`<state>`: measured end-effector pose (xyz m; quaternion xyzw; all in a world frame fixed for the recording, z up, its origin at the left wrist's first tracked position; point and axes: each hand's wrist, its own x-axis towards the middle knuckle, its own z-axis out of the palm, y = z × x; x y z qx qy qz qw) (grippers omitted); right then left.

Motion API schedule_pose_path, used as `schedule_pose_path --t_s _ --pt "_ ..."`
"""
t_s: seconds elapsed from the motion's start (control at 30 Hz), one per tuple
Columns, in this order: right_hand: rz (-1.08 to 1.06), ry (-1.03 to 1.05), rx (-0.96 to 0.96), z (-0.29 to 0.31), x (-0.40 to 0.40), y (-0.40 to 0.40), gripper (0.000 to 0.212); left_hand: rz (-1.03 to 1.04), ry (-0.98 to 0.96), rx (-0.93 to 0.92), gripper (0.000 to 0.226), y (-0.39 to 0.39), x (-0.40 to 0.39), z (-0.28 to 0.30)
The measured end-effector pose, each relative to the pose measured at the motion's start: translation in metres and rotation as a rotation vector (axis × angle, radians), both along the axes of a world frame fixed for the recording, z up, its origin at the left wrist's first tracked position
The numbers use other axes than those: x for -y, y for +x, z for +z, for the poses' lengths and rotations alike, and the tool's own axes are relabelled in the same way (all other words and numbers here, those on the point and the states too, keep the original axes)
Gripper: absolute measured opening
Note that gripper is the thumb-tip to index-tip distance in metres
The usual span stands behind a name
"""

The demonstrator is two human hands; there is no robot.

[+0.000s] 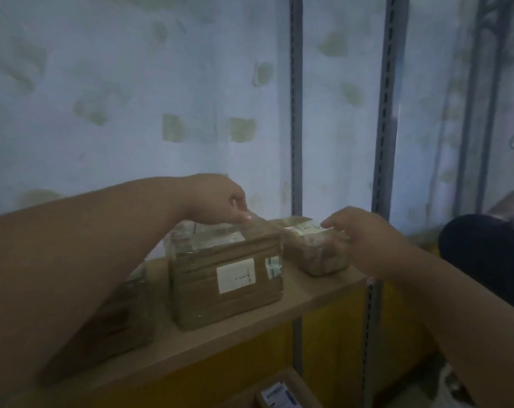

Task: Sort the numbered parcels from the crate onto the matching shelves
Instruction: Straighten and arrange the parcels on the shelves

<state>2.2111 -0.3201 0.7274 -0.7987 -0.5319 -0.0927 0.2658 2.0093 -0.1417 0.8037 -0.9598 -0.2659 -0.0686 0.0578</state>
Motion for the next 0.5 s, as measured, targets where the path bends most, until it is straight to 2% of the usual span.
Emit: schedule_pose_path --t_s 0.13,0.2,0.33,0.43,0.5 --pt "0.009 -0.145 0.068 -0.004 -0.012 0.027 0.040 -0.053 -0.035 -0.081 0.035 0.070 0.019 0.004" --pt "0.014 -0.206 0.135 -0.006 -0.019 0.041 0.039 -0.037 -0.033 -0.157 0.039 0.101 0.023 0.004" --pt "0.069 -0.299 0.151 -0.014 -0.032 0.061 0.037 0.041 -0.010 -0.331 0.042 0.146 0.029 0.005" --pt "0.123 -0.281 0.156 -0.023 -0.037 0.070 0.034 0.104 -0.009 -0.541 0.047 0.165 0.023 -0.003" --pt "0.152 -0.234 0.129 -0.026 -0.037 0.075 0.034 0.133 -0.084 -0.573 0.048 0.171 0.014 -0.009"
